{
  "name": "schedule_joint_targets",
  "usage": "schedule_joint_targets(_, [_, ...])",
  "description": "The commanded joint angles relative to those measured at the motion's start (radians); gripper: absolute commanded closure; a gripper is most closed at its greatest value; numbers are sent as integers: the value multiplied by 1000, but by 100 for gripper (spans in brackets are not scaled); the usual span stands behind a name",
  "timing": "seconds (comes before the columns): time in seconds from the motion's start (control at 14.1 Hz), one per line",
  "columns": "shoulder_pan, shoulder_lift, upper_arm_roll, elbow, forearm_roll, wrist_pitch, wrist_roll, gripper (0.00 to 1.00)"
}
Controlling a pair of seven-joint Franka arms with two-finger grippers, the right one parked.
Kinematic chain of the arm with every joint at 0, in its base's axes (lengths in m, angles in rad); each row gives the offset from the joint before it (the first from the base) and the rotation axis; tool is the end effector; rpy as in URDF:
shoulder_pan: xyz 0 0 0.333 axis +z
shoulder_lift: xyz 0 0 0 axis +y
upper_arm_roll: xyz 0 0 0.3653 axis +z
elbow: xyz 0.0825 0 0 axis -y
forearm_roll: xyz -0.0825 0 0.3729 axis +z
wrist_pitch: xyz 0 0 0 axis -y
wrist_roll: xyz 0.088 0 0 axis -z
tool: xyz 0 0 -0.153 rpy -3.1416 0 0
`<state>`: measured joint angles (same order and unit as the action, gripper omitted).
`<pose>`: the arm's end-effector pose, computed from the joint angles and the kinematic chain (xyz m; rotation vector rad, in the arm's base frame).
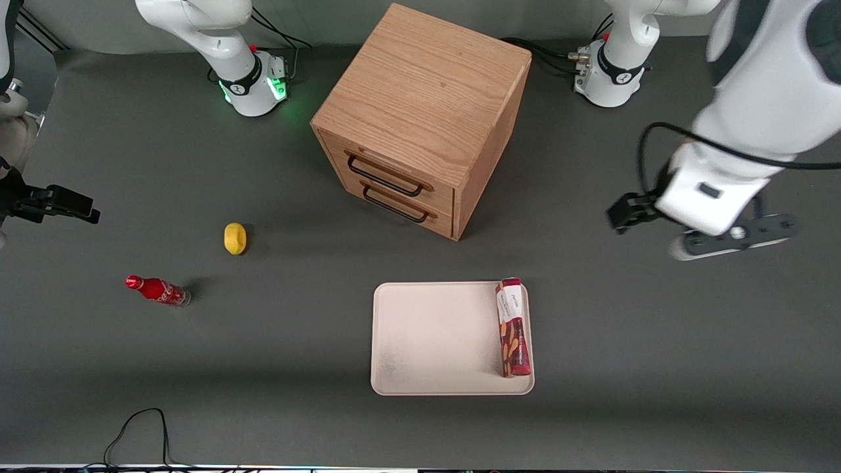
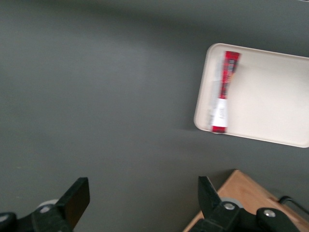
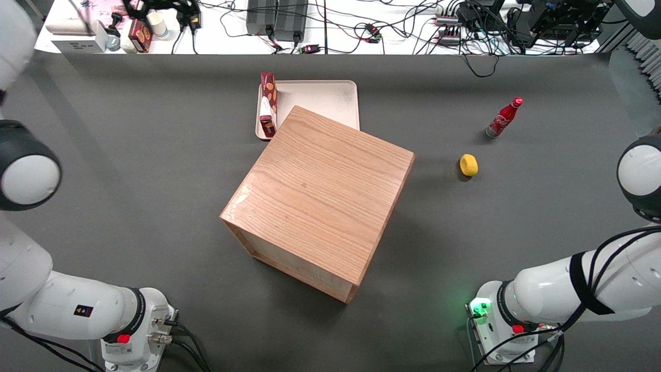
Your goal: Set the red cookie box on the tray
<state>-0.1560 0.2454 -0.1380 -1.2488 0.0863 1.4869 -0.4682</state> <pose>0.6013 -0.1548 0.6258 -3.0775 -0.2858 -0.0227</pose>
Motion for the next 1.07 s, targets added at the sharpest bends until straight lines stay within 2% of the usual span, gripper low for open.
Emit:
schedule_joint_targets(0.0, [76,-165,-5,-245,-14,93,101,0])
schedule_joint_targets(0.14, [124,-213,-5,-328,-36,148,123,0])
schedule_joint_targets(0.43, [183,-235,9,-374,-42,162,223,0])
schedule_joint_targets(0.64, [170,-239,86,-373,-71,167,286,0])
schedule_joint_targets(0.99, [168,-236,87,-347,-77,159,283,0])
